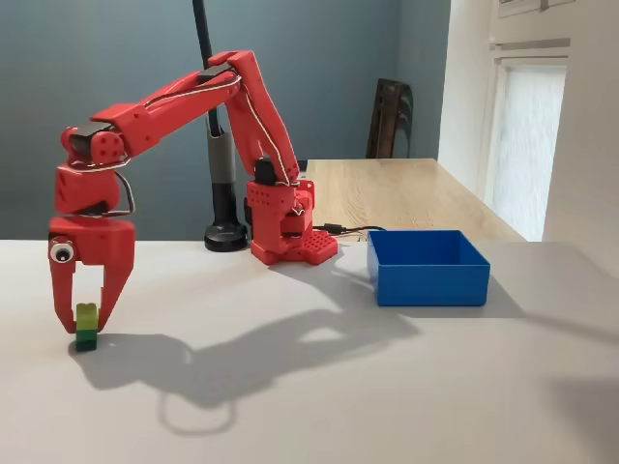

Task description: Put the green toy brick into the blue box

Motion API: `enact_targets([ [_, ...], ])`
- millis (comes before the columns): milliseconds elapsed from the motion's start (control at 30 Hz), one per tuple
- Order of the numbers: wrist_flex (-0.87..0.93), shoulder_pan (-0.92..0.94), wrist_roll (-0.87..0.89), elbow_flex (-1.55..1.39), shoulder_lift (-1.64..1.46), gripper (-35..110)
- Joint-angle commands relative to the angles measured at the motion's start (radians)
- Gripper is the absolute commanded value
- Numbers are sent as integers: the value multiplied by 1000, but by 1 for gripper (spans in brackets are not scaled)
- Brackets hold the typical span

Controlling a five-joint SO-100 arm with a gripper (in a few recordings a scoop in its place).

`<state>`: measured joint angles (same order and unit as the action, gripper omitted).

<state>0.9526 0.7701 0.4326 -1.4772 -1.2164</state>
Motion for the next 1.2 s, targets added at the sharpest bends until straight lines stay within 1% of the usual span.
enact_targets([
  [0, 0, -9, 0, -11, -28, 0],
  [133, 14, -38, -25, -44, -43, 0],
  [233, 83, -77, -31, -14, -75, 0],
  [500, 144, -256, -106, -89, -330, 0],
  [833, 215, -643, -201, -293, -672, 0],
  [1000, 298, -862, -209, -344, -752, 0],
  [1167, 380, -1065, -176, -331, -755, 0],
])
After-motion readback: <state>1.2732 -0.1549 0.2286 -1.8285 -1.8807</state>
